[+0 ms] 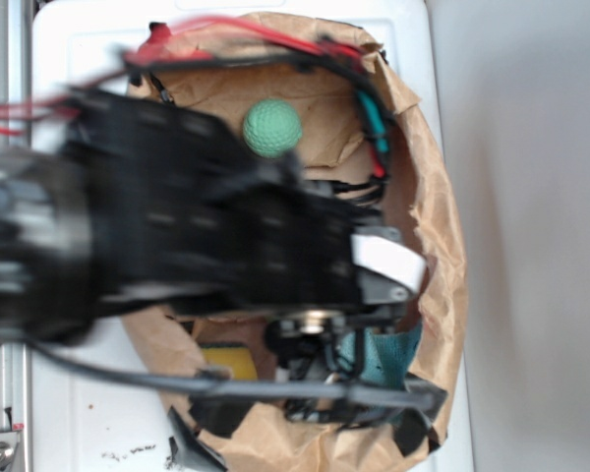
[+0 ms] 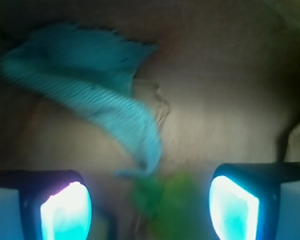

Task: Grab the blue cloth.

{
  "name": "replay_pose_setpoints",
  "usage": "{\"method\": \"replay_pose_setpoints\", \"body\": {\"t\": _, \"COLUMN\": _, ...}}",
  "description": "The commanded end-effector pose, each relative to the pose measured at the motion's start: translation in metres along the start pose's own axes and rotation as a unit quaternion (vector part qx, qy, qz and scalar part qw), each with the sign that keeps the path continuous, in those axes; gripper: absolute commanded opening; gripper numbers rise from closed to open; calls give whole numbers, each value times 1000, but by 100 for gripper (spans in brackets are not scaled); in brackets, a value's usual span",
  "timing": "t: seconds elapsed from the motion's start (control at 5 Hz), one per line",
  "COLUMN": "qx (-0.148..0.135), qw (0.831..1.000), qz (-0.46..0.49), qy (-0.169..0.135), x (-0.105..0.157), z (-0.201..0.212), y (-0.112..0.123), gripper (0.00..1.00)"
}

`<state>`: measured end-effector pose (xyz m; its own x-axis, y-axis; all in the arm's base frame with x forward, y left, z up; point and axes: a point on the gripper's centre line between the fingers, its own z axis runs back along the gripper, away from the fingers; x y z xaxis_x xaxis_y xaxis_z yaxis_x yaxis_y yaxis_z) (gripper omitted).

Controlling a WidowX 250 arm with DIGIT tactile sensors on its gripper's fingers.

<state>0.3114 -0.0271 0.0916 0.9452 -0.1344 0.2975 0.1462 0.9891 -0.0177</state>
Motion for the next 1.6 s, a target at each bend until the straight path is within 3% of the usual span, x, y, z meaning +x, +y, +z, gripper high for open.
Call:
{"method": "replay_pose_setpoints", "body": {"t": 0.0, "qx": 10, "qw": 997, "qz": -46, "qy": -53, "x": 27, "z": -5, "y": -35, "gripper": 100}}
{"method": "replay_pose_setpoints", "body": {"t": 0.6, "qx": 3, "qw": 993, "qz": -95, "qy": -76, "x": 40, "z": -43, "y": -54, "gripper": 100}}
{"method": "replay_pose_setpoints", "body": {"t": 0.8, "qx": 18, "qw": 992, "qz": -98, "qy": -78, "x": 40, "z": -59, "y": -55, "gripper": 0}}
{"method": "replay_pose_setpoints", "body": {"t": 1.0, "qx": 25, "qw": 991, "qz": -102, "qy": -78, "x": 35, "z": -60, "y": -54, "gripper": 0}}
{"method": "replay_pose_setpoints", "body": {"t": 1.4, "qx": -15, "qw": 994, "qz": -56, "qy": -97, "x": 37, "z": -2, "y": -29, "gripper": 0}}
